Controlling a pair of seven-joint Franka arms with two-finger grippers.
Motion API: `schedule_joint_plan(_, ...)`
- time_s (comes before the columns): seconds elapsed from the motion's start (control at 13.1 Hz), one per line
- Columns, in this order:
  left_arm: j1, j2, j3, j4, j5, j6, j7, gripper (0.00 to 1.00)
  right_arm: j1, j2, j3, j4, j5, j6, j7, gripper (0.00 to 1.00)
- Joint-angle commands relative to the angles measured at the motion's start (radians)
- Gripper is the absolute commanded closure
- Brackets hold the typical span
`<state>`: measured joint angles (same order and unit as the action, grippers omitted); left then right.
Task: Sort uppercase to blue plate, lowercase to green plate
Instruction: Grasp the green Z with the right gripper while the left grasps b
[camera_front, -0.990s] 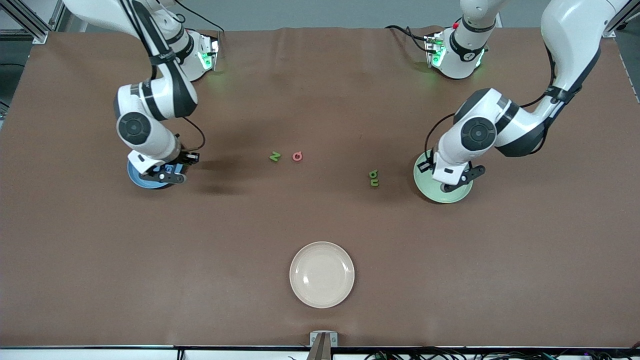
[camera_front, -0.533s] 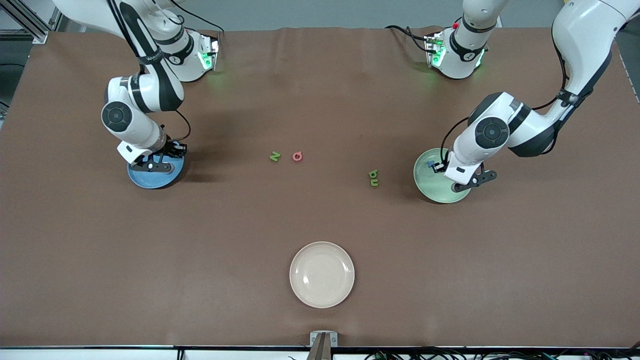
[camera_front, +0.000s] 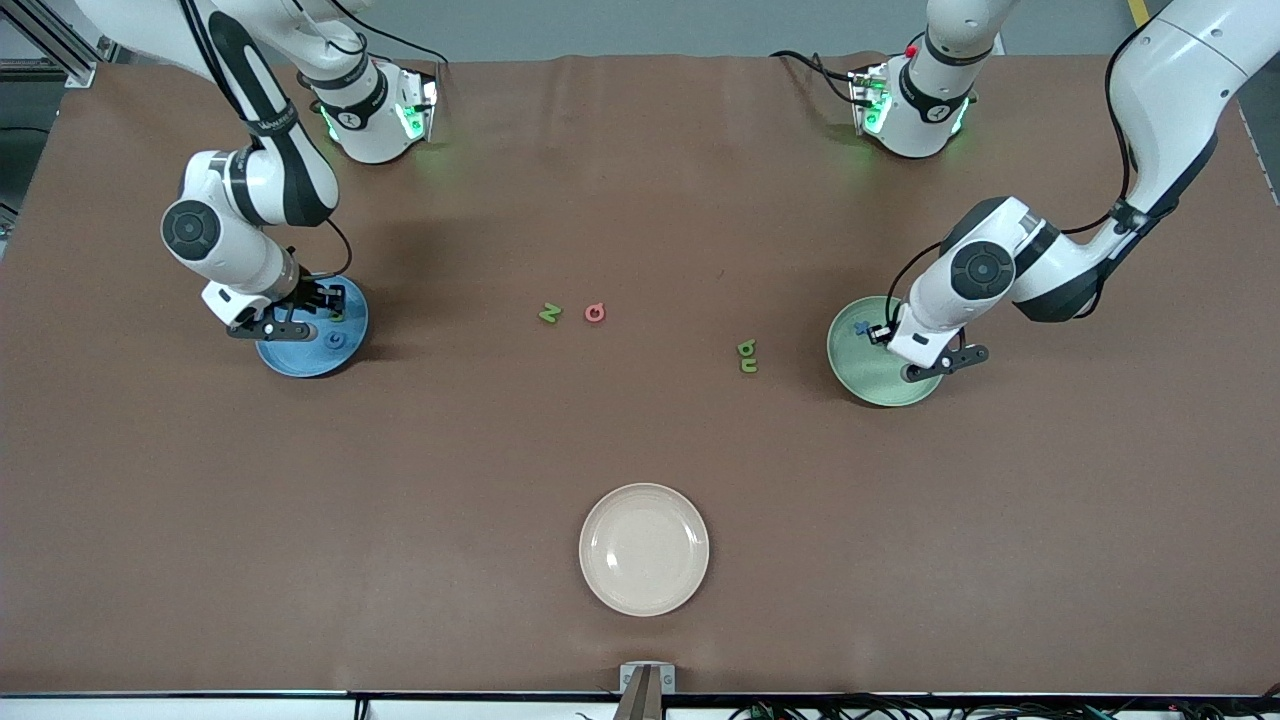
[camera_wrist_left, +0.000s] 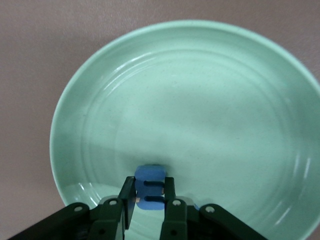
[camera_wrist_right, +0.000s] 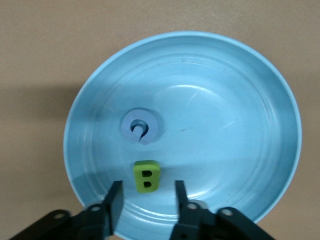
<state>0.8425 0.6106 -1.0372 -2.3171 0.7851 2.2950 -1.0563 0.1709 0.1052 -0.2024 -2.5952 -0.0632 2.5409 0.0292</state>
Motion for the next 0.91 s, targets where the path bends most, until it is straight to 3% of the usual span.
schedule_joint_plan(0.0, 0.012, -0.008, -0.006, -0.013, 0.02, 0.017, 0.006, 0.61, 0.036, -0.073, 0.024, -0.003, -0.006, -0.065, 0.079, 0.0)
schedule_joint_plan(0.08, 0.012, -0.014, -0.007, -0.013, 0.022, 0.012, 0.006, 0.38, 0.088, -0.099, 0.026, 0.003, -0.004, -0.1, 0.166, 0.0)
schedule_joint_plan(0.15, 0.012, -0.024, -0.01, -0.011, 0.022, 0.008, 0.001, 0.24, 0.149, -0.113, 0.028, 0.021, -0.001, -0.14, 0.272, 0.0)
schedule_joint_plan(0.3, 0.012, -0.037, -0.061, -0.001, 0.008, -0.006, -0.013, 0.09, 0.322, -0.11, 0.029, 0.081, 0.0, -0.204, 0.549, 0.0)
schedule_joint_plan(0.53, 0.003, -0.028, -0.176, 0.059, -0.016, -0.081, -0.016, 0.01, 0.516, -0.055, 0.029, 0.188, 0.049, -0.197, 0.845, 0.0)
schedule_joint_plan(0.69, -0.067, -0.025, -0.19, 0.106, -0.081, -0.089, -0.017, 0.01, 0.577, 0.011, 0.028, 0.266, 0.165, -0.183, 0.867, 0.0)
schedule_joint_plan(0.84, -0.161, -0.011, -0.181, 0.157, -0.105, -0.089, -0.021, 0.0, 0.624, 0.072, 0.028, 0.285, 0.203, -0.081, 0.874, 0.0)
